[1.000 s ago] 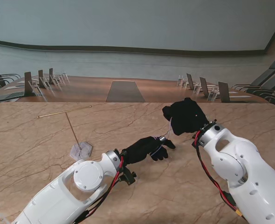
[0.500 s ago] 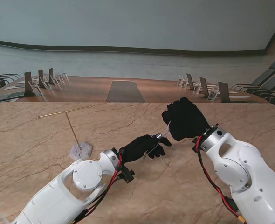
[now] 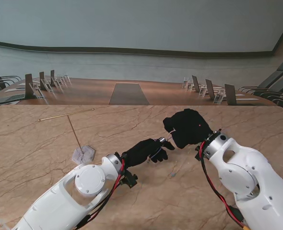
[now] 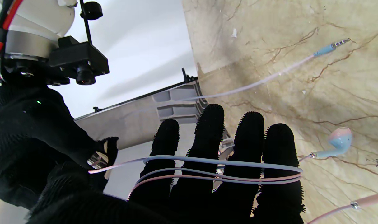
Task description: Take the wired earphone off the rack, coil the cable and place them on the table
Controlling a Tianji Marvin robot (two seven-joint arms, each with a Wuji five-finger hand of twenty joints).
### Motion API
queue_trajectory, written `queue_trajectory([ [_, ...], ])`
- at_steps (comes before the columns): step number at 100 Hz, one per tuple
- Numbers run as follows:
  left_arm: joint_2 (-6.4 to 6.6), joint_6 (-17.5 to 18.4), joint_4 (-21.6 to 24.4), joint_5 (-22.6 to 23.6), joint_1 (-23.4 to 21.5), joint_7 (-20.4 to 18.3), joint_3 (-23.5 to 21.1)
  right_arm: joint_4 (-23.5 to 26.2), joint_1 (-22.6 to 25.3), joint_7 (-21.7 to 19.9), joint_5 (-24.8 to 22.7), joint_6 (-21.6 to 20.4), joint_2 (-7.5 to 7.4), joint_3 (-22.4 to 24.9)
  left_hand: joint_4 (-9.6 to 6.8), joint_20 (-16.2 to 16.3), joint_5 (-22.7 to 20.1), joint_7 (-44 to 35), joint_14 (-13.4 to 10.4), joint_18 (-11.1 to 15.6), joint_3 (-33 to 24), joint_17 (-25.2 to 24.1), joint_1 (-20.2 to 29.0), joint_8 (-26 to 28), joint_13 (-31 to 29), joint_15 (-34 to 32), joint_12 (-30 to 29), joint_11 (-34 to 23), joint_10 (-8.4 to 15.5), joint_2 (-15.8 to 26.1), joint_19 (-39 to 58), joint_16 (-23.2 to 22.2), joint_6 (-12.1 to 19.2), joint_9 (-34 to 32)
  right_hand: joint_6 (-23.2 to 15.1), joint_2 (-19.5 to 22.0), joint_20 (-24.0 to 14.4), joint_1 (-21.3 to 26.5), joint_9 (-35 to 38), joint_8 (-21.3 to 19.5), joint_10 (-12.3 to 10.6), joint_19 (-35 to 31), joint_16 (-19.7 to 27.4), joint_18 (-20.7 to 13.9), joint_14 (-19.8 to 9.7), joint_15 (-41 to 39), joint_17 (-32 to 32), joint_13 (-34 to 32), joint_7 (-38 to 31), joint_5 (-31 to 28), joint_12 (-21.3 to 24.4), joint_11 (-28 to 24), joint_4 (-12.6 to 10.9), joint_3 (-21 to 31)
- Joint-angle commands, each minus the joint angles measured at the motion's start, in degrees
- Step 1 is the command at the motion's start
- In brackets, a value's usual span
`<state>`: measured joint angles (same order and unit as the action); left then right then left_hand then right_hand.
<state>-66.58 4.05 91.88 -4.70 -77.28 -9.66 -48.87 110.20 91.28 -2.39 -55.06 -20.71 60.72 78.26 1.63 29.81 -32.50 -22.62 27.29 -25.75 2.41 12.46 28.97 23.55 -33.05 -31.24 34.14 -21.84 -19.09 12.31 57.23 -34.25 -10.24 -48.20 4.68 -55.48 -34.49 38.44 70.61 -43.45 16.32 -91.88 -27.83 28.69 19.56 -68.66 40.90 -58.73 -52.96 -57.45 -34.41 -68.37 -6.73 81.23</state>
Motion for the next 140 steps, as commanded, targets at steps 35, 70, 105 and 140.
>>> queue_trajectory([
  [35, -1.3, 0.31, -1.68, -1.24, 1.61, 2.08, -0.95, 5.81, 5.23, -0.69, -0.07, 1.11, 0.09, 1.08, 1.25, -2.69, -0.25, 4.54, -1.95, 3.23, -0.02, -4.04, -3.19, -3.06, 5.08, 5.63, -6.04, 7.17, -0.29, 1.0, -5.66, 3.97, -0.73, 3.45, -15.82, -2.89, -0.88, 5.55, 10.01, -2.42, 7.19, -10.54, -0.49, 2.42, 5.58, -7.29, 14.79, -14.97, -17.48, -10.3, -4.68, -2.98, -18.39, 8.72],
  [70, -1.59, 3.28, -1.98, -2.02, 3.25, 3.1, -2.83, 5.96, 9.17, -0.9, -0.27, 8.26, 0.24, -0.91, 1.27, -4.47, 1.15, 5.48, -3.37, 5.5, -0.08, -5.37, -2.74, -3.51, 6.41, 7.85, -8.27, 9.29, 0.16, 0.76, -8.67, 5.55, 0.38, 4.3, -14.0, -5.26, 0.35, 7.16, 11.21, -1.03, 7.62, -9.53, -0.98, 4.9, 7.04, -6.55, 15.87, -15.01, -16.72, -11.7, -4.98, -0.78, -19.61, 8.72],
  [105, -1.77, 4.61, -1.72, -2.93, 4.15, 3.24, -2.58, 1.77, 8.66, 0.37, 1.68, 18.21, 0.66, -7.07, 1.29, -5.16, 3.14, 6.39, -4.37, 6.58, -0.11, -5.58, -2.28, -4.38, 6.74, 9.01, -9.55, 10.66, 0.98, 0.45, -9.72, 6.3, 1.17, 4.57, -11.98, -7.71, 0.4, 9.32, 11.17, 0.19, 9.01, -7.66, -0.35, 7.76, 8.87, -4.2, 14.12, -14.84, -15.94, -12.26, -4.22, 1.13, -17.77, 8.72],
  [140, -1.75, 5.42, -1.41, -3.65, 4.42, 2.88, -2.45, -2.0, 6.82, 2.16, 4.21, 24.06, 1.17, -12.32, 1.26, -5.39, 4.35, 5.77, -4.71, 6.99, -0.07, -5.47, -2.12, -4.46, 6.65, 9.15, -10.19, 10.69, 0.87, 0.34, -9.97, 6.51, 3.17, 4.54, -10.74, -8.49, 0.25, 10.55, 10.18, 1.47, 9.77, -5.96, 0.22, 8.85, 9.89, -2.26, 11.86, -13.22, -15.14, -12.34, -2.85, 2.91, -14.95, 8.72],
])
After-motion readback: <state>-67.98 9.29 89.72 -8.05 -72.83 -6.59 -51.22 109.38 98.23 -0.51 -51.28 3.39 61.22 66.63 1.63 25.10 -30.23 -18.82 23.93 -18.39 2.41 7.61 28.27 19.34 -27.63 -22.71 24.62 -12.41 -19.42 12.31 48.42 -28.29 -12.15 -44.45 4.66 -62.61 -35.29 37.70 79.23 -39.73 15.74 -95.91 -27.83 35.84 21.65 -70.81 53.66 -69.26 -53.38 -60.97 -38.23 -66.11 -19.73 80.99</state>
